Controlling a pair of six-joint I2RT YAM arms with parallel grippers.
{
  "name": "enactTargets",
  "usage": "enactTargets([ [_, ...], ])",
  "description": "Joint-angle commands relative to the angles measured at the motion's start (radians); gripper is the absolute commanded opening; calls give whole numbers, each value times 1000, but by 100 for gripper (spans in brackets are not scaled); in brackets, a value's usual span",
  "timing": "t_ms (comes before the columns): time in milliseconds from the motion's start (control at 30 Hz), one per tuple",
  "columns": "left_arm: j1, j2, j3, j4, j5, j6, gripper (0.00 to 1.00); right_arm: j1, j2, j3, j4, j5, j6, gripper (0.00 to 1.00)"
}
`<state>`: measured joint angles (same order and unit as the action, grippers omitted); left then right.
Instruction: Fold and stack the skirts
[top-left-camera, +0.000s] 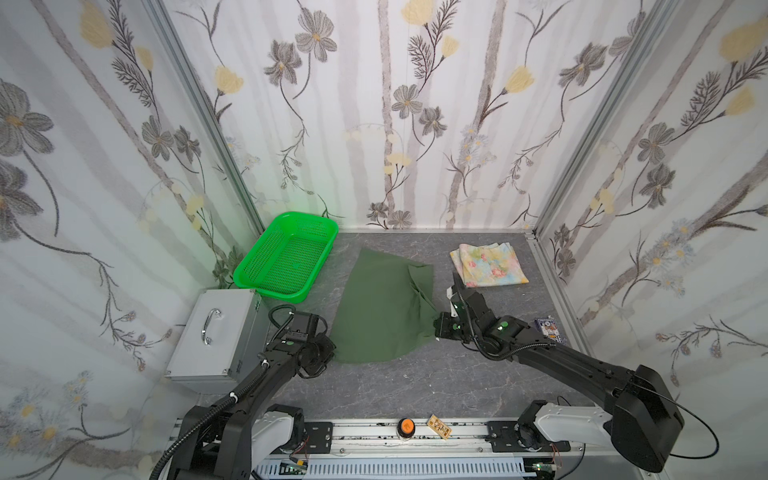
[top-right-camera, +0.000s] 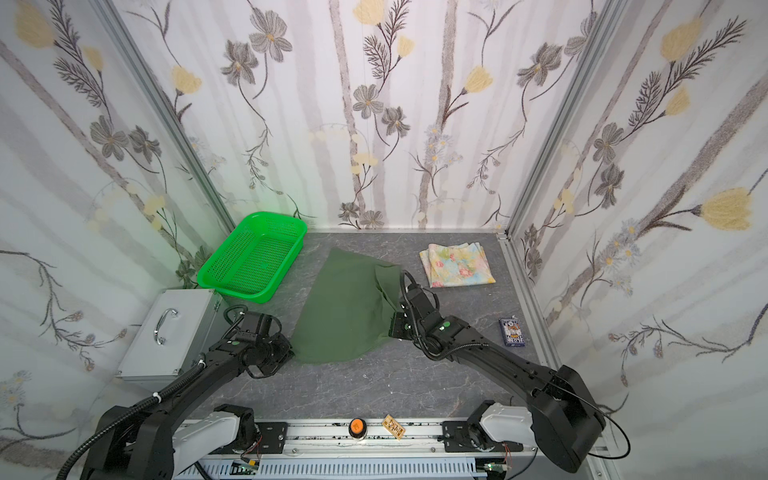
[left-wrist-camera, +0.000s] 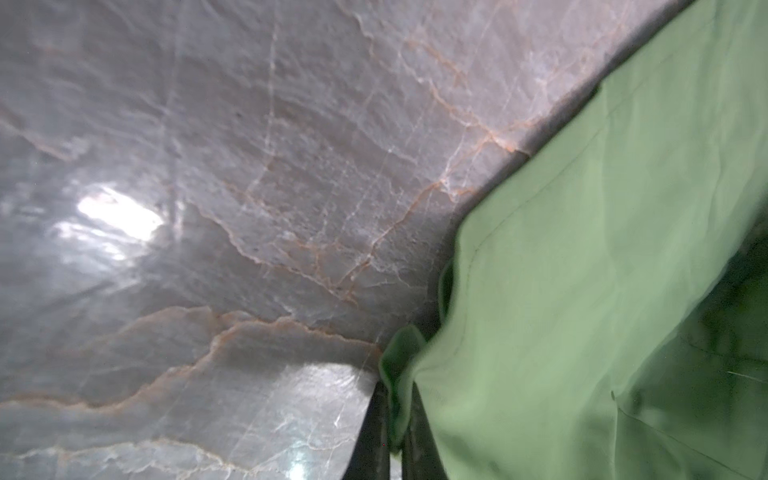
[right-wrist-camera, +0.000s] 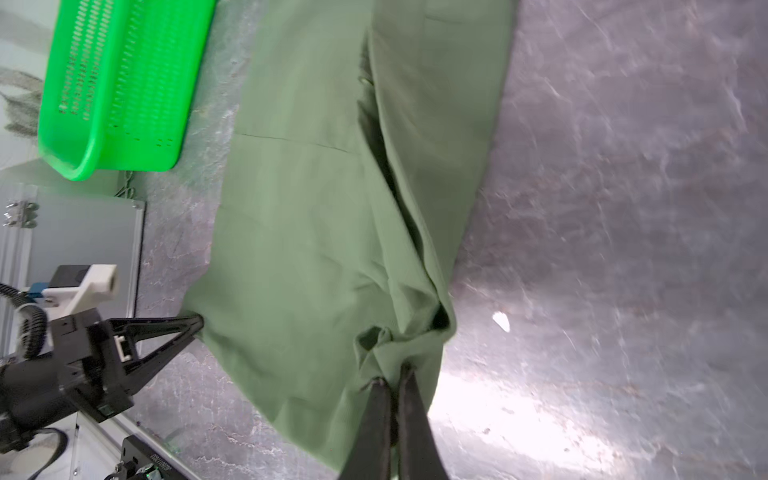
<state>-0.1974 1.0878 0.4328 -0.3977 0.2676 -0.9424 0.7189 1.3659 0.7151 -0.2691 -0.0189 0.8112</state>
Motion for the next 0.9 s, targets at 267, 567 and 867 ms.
enactTargets([
  [267, -22, -5, -12, 11, 14, 26, 0, -4, -108, -244, 25, 42, 149, 35],
  [567, -22, -17, -13, 11, 21, 27, 0, -11, -45, -259, 57, -19, 154, 61],
  [867, -22, -23, 4, 10, 19, 25, 0, -12, -103, -284, 31, -54, 196, 0],
])
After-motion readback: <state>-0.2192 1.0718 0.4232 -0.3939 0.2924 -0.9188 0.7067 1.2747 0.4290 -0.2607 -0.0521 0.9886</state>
